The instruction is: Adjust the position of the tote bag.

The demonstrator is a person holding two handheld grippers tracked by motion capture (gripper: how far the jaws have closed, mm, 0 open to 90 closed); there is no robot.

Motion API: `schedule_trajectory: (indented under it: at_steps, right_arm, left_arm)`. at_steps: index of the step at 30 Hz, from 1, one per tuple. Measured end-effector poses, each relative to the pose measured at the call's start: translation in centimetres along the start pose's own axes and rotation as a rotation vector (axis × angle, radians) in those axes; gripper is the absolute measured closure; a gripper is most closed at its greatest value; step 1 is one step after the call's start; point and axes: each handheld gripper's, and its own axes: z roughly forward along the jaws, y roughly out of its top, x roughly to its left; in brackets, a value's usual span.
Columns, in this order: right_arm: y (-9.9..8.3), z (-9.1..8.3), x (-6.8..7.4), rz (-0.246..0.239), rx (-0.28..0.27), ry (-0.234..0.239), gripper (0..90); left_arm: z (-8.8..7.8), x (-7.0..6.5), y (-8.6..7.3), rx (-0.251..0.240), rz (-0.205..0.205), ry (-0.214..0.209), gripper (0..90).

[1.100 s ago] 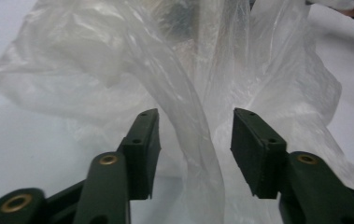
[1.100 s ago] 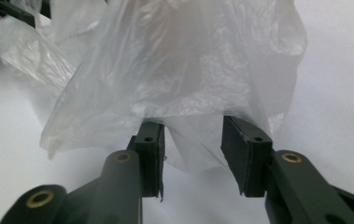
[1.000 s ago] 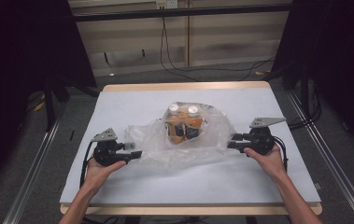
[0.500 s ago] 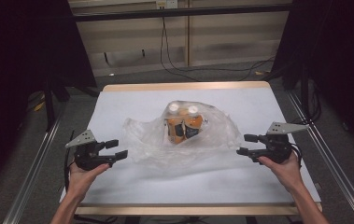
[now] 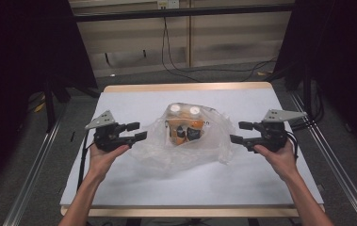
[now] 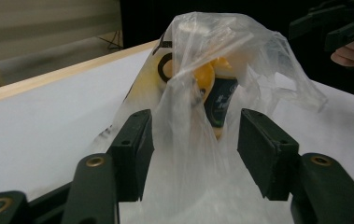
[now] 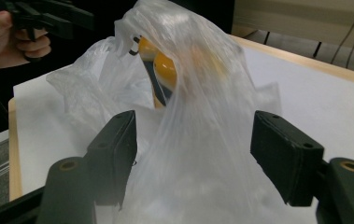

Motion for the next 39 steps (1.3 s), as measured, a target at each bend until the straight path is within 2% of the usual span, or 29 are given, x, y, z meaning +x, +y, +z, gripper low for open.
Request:
schedule_trajectory:
  at_steps: [4, 6, 7, 8, 10, 11, 12, 14, 18, 20, 22, 23, 27, 31, 32, 34, 39]
  right_arm:
    - [1.2, 2.9, 0.0, -0.029, 0.020, 0.007, 28.7]
    - [1.5, 4.0, -0.3, -0.038, 0.036, -0.002, 28.8]
    - [1.7, 4.5, -0.5, -0.040, 0.046, -0.008, 29.2]
    - [1.8, 5.1, -0.8, -0.030, 0.055, -0.003, 33.2]
    - [2.0, 5.7, -1.2, -0.034, 0.048, 0.006, 56.3]
    - [2.2, 5.9, -1.4, -0.026, 0.038, 0.004, 64.3]
    - [2.4, 6.1, -1.7, -0.019, 0.023, 0.022, 77.6]
    - [3.1, 6.3, -2.1, -0.022, 0.005, 0.021, 90.0]
    - [4.9, 7.6, -3.6, 0.005, -0.031, 0.015, 90.0]
    - [5.6, 8.2, -4.2, 0.010, -0.029, 0.002, 90.0]
    - [6.0, 8.8, -4.8, 0.009, -0.013, -0.021, 90.0]
    - [5.9, 9.3, -5.4, 0.017, 0.006, -0.029, 90.0]
    - [4.2, 10.6, -6.7, 0.041, 0.079, -0.044, 90.0]
    - [1.9, 11.9, -7.0, 0.046, 0.161, -0.055, 90.0]
    - [1.4, 12.1, -7.0, 0.049, 0.174, -0.049, 90.0]
    - [0.2, 12.5, -6.8, 0.047, 0.202, -0.048, 90.0]
    - [-2.1, 13.0, -6.7, 0.059, 0.247, -0.055, 90.0]
  left_arm:
    - [2.7, 0.9, 0.9, 0.053, 0.031, -0.003, 41.0]
    - [3.7, 1.4, 1.0, 0.063, 0.024, -0.018, 40.3]
    - [4.2, 1.5, 1.1, 0.075, 0.030, -0.022, 39.9]
    - [4.4, 1.5, 1.1, 0.080, 0.030, -0.023, 41.0]
    - [4.9, 1.5, 1.0, 0.108, 0.052, -0.036, 50.0]
    - [4.9, 1.5, 0.9, 0.107, 0.066, -0.031, 59.6]
    - [4.9, 1.7, 1.0, 0.094, 0.062, -0.038, 71.9]
    - [4.8, 2.3, 1.4, 0.076, 0.057, -0.042, 88.7]
    - [5.3, 3.6, 2.7, 0.068, 0.036, -0.019, 90.0]
    - [5.6, 4.4, 3.1, 0.066, 0.021, -0.013, 90.0]
    - [6.1, 5.1, 3.0, 0.099, -0.002, -0.006, 90.0]
    - [6.3, 5.3, 2.8, 0.122, 0.000, 0.004, 90.0]
    - [7.5, 5.4, 1.0, 0.234, 0.021, 0.013, 90.0]
    - [8.7, 5.3, -0.9, 0.334, 0.045, 0.035, 90.0]
    - [9.0, 5.3, -1.5, 0.352, 0.033, 0.031, 90.0]
    - [9.4, 5.3, -2.3, 0.382, 0.035, 0.039, 90.0]
    - [10.3, 5.2, -3.8, 0.400, 0.031, 0.027, 90.0]
